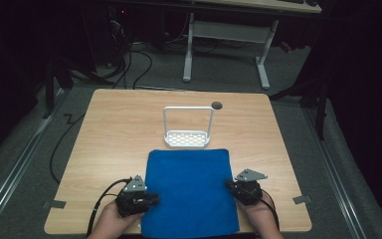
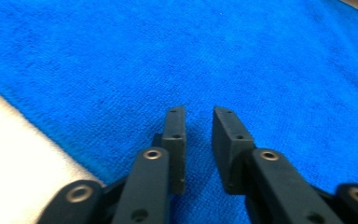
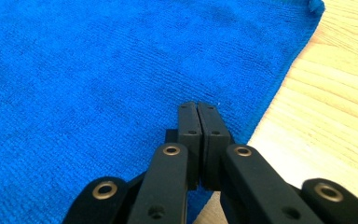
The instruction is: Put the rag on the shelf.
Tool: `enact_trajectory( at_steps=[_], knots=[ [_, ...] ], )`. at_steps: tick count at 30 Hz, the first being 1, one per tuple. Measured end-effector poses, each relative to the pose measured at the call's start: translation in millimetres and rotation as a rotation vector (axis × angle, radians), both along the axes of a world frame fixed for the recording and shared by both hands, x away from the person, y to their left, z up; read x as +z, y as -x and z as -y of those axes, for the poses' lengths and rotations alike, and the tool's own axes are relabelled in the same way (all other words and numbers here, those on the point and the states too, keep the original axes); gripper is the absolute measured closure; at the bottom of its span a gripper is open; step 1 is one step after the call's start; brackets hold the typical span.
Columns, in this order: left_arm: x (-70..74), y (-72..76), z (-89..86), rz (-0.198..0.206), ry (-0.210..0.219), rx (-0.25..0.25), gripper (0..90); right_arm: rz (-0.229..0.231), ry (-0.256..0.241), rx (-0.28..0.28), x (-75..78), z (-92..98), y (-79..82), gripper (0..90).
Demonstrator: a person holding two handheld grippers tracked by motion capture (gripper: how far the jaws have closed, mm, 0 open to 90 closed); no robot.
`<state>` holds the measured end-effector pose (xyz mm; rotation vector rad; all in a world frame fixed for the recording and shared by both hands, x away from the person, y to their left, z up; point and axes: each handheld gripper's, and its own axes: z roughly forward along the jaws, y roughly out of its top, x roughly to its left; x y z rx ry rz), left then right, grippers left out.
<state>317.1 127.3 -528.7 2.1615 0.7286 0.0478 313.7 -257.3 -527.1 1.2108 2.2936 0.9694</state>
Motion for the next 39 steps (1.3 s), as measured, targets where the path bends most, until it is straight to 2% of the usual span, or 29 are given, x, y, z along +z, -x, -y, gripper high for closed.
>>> enact_trajectory(
  at_steps=[2, 4, 6, 7, 8, 11, 12, 13, 14, 16, 20, 24, 25, 27, 31, 36, 39],
  knots=[
    [0.6, -2.3, -5.1, 0.009, 0.028, 0.032, 68.4, 0.005, 0.007, 0.004, 0.0, -0.9, 0.6, 87.3],
    [1.9, -6.3, -13.4, 0.023, 0.077, 0.083, 64.5, -0.002, 0.005, 0.004, 1.4, -1.7, 1.4, 79.6],
    [3.6, -12.1, -22.0, 0.039, 0.109, 0.142, 60.2, 0.010, 0.000, 0.002, 2.7, -2.6, 3.2, 76.9],
    [4.1, -20.0, -29.4, 0.054, 0.120, 0.198, 55.5, 0.022, -0.019, 0.007, 4.1, -2.9, 4.7, 73.8],
    [4.1, -20.0, -29.4, 0.054, 0.120, 0.198, 53.5, 0.022, -0.019, 0.007, 4.1, -2.9, 4.7, 73.8],
    [1.3, -33.6, -38.3, 0.046, 0.146, 0.285, 49.7, 0.052, -0.046, -0.001, 5.3, -0.2, 4.2, 68.2],
    [0.7, -38.2, -39.8, 0.048, 0.130, 0.303, 49.7, 0.052, -0.046, -0.001, 5.3, -0.2, 4.2, 68.2],
    [0.0, -48.1, -39.5, 0.062, 0.088, 0.325, 50.0, 0.050, -0.058, -0.016, 5.4, 2.7, 3.3, 67.9],
    [0.0, -48.1, -39.5, 0.062, 0.088, 0.325, 50.4, 0.050, -0.058, -0.016, 5.4, 2.7, 3.3, 67.9],
    [0.6, -59.0, -37.6, 0.062, 0.086, 0.342, 50.8, 0.046, -0.076, -0.028, 5.4, 6.1, 2.6, 68.6],
    [0.7, -81.3, -24.8, 0.080, 0.054, 0.371, 52.1, 0.043, -0.113, -0.051, 7.5, 12.2, 1.8, 69.9],
    [-2.7, -103.4, -11.4, 0.076, -0.007, 0.389, 52.9, 0.043, -0.117, -0.043, 7.7, 11.6, 2.3, 69.9],
    [-3.9, -106.9, -10.8, 0.081, 0.002, 0.397, 53.2, 0.040, -0.117, -0.042, 7.8, 10.9, 2.6, 69.9],
    [-3.8, -117.4, -10.9, 0.051, 0.029, 0.410, 58.2, 0.040, -0.108, -0.030, 7.5, 9.0, 2.7, 70.4],
    [-3.3, -122.5, -5.2, 0.062, 0.022, 0.398, 61.2, 0.036, -0.105, -0.027, 6.7, 8.7, 2.3, 71.1],
    [-5.2, -129.2, 7.4, 0.042, 0.000, 0.374, 65.1, 0.034, -0.109, -0.028, 6.2, 8.6, 0.7, 71.1],
    [-5.9, -127.8, 8.9, 0.059, -0.013, 0.384, 68.5, 0.035, -0.107, -0.027, 5.9, 7.9, 0.4, 70.5]
  ],
)
